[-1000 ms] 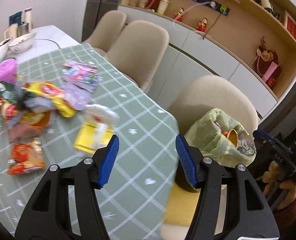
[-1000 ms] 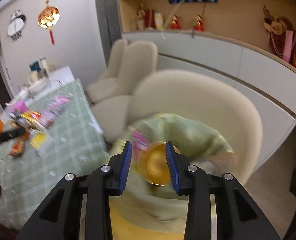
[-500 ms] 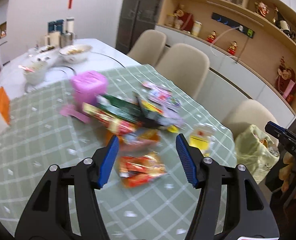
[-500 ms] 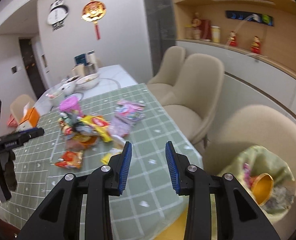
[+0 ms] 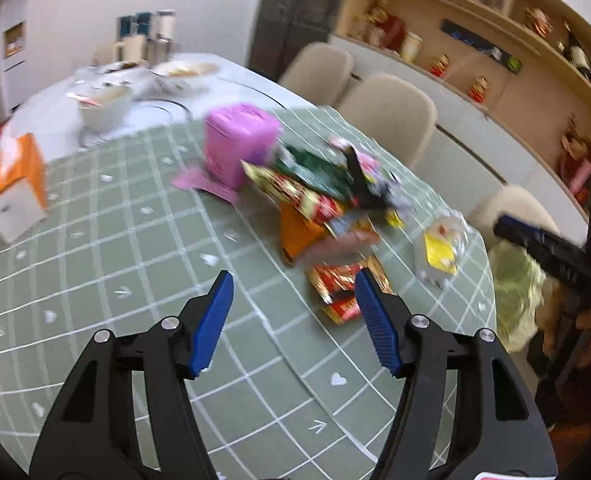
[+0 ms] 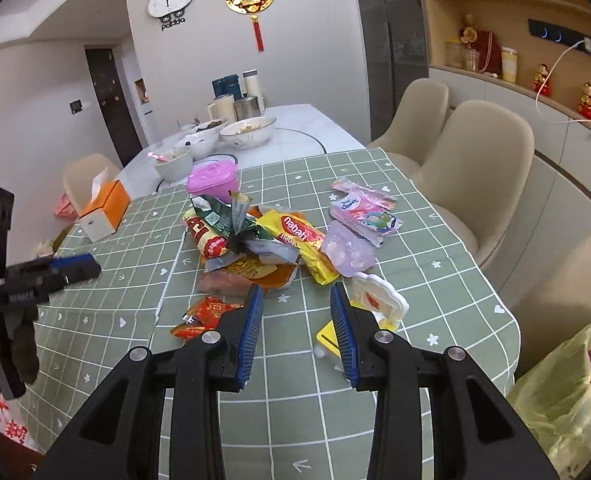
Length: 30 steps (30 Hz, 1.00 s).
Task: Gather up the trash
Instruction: 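Move both grippers back over the table toward the remaining trash, then grasp the pink plastic wrapper with the left gripper while the right gripper grasps the red-gold wrapper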
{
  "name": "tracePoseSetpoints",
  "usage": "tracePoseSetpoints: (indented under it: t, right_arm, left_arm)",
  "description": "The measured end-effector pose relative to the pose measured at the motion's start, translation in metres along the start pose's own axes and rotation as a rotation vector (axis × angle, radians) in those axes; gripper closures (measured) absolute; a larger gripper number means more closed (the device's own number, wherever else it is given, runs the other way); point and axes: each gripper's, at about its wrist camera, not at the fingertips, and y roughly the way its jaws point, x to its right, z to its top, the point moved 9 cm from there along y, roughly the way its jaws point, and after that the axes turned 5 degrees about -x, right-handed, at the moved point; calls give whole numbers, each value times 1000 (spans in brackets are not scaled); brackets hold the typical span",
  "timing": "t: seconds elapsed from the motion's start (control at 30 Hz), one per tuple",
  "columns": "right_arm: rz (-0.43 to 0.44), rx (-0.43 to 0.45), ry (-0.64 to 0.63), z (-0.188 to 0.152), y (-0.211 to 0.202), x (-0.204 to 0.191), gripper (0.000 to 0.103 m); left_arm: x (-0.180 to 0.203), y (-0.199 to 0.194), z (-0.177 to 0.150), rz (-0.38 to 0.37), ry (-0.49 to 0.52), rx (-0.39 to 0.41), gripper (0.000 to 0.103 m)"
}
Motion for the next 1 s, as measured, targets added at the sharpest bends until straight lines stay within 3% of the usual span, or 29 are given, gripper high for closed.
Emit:
tracePoseSetpoints:
  t: [0.1,0.2,0.4,0.47,0.53,0.63,0.8,0.9,0.93,1.0]
  right_arm:
    - [-26,8,-2,2,-2,5,69]
    - [-37,15,19,3,-7,17,69]
    - [-59,50,75,-1,-6,33,68]
    - [-71,41,108,-6,0,37,68]
    - [-82,14,134,-15,9,41,68]
    - [-97,-34,150,-29,21,41,68]
    - [-128,-67,134,-44,31,41,68]
    - [-114,-63,121,-44,35,37,68]
    - [-106,-65,115,-43,37,34,68]
    - [-91,-73,99,-40,44,26,68]
  left_arm:
    - [15,26,-5,-43,19,-36,43]
    - [10,43,4,-36,0,-29,43]
    - [-71,81,51,56,-235,-5,43]
    - [-86,94,66,89,-241,3,43]
    - [-109,109,78,176,-270,11,43]
    - [-136,132,92,222,-343,9,43]
    - [-149,168,105,287,-277,-40,47]
    - [-152,172,105,319,-221,-50,57]
    - [-153,171,104,318,-211,-53,62]
    - [-150,166,98,275,-199,-60,62]
